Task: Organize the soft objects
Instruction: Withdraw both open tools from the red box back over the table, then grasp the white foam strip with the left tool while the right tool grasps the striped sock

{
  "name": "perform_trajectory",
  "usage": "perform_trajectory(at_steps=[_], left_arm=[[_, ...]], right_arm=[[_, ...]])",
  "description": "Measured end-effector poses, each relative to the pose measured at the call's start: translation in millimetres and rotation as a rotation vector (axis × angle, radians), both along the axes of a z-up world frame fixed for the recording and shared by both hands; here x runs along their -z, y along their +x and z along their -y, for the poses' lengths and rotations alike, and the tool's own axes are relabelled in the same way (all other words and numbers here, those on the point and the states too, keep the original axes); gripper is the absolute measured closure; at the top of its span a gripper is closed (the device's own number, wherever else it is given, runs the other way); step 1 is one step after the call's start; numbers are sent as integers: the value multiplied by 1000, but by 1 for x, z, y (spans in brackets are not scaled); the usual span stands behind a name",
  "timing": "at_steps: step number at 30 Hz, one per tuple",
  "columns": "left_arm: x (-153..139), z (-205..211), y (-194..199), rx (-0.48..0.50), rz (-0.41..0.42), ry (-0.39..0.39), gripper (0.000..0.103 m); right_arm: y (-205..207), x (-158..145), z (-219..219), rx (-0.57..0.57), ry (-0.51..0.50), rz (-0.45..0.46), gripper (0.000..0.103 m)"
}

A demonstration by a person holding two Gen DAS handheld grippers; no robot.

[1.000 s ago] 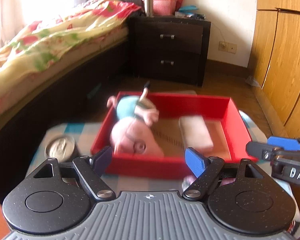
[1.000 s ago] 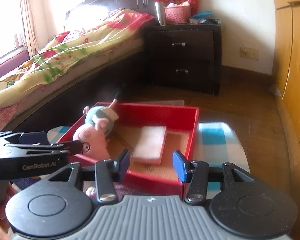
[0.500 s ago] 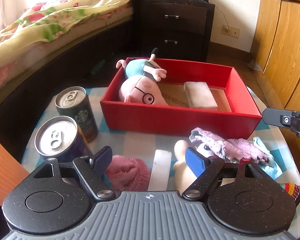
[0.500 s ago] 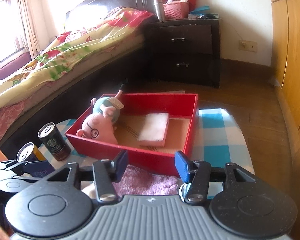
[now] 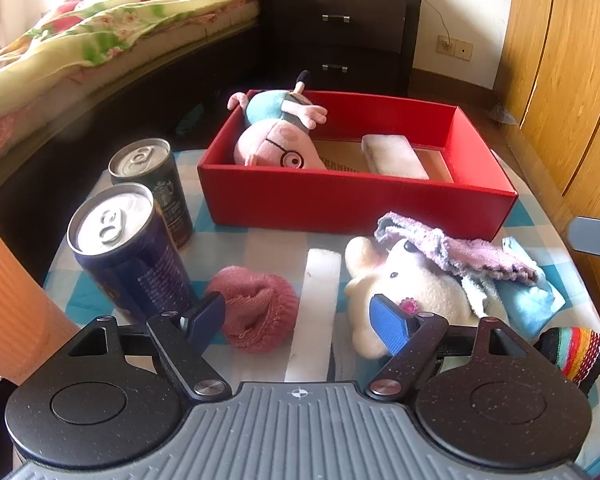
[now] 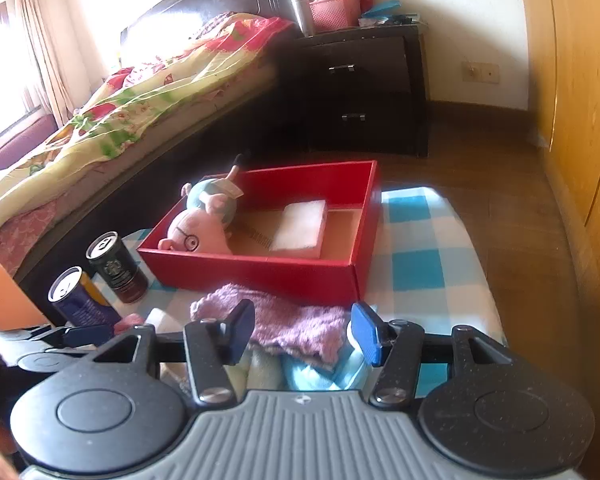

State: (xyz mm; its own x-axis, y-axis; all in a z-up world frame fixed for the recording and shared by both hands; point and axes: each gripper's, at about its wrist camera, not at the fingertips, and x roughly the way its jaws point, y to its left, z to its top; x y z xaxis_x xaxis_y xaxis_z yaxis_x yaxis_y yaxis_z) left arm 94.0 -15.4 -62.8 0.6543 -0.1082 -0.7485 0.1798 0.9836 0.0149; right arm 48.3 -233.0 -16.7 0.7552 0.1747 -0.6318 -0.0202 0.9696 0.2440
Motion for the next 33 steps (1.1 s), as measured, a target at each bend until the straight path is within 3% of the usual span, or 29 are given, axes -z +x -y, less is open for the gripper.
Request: perform_trajectory(at_steps=[3,5,9,12,14,17,24,33], left_arm=[[5,-4,2,-18,-20,-4,31],[8,-9,2,-32,-44,-18,44],[17,-14,0,-46,-96,-31,52],[22,-10,0,-46,-102,-5,62],[22,-7,-1,-35,-105,-7,75],[19,-6,-1,-19,-114,-21,81],[5,-10,-10,-11,-110,-75,84],[-13,-8,-25,27,-70,-117,84]], right_arm=[[-8,-1,0,-7,6,0,71],[-12,0,1,-12,13,-2,68],[-13,1,4,-10,9,-8,68],[-12,-1,7,-2,13,-10,68],[-11,0,10,-1,8,-21,68],[-10,6,22,30,3,-65,67],[-23,25,53,96,-30,-157,50],[-23,56,37,13,-110,-259,47]])
